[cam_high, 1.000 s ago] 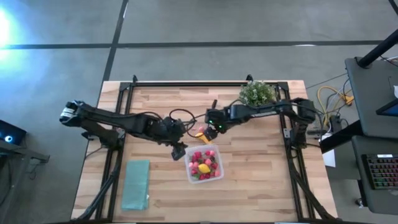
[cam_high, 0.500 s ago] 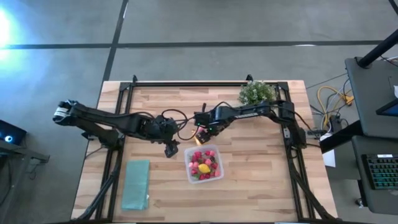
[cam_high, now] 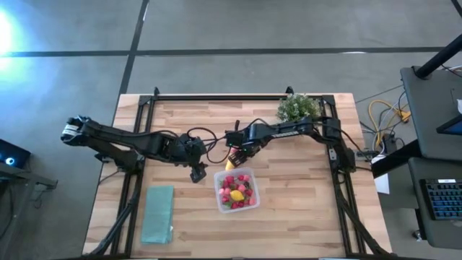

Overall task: Pick and placing Produce into tupperware
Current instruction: Put the red cherry into the transparent bin

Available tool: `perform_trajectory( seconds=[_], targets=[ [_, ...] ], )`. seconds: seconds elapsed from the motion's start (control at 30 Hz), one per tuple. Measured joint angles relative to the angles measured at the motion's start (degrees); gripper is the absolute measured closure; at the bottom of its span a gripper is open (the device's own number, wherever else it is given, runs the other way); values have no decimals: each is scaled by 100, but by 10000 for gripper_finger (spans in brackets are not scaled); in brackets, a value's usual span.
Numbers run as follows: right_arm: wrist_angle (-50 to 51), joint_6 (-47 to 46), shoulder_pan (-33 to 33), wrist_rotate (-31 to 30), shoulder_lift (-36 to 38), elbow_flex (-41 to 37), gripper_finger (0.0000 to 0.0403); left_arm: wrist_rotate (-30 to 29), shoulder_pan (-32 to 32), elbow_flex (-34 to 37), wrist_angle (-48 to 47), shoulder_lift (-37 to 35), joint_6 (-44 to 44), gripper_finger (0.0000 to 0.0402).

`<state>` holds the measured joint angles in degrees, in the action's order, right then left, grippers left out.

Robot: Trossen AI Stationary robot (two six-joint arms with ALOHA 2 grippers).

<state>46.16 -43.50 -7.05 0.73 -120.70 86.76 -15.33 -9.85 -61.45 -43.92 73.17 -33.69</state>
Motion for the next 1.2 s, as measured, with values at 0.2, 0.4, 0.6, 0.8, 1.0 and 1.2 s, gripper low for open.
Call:
perform_trajectory(
  seconds=[0.2,0.4,0.6,0.8,1.0,1.2],
  targets=[
    [1,129,0,-87,-16,-2,280,0,0,0,2,0,-31,159],
    [22,370,29,-220,335,-11,319,0,0,0,22,7,-35,159],
    [190,681,211,402,1209,-11,326,-17,0,0,167,9,-41,159],
    [286,780,731,1126,1640,-30,309,-163,11,0,339,53,-50,159],
    [287,747,1422,970,1534,-63,305,-210,11,-2,319,172,-299,159],
    [227,806,1835,-12,1494,-4,268,-212,11,-1,307,333,-740,159]
  ],
)
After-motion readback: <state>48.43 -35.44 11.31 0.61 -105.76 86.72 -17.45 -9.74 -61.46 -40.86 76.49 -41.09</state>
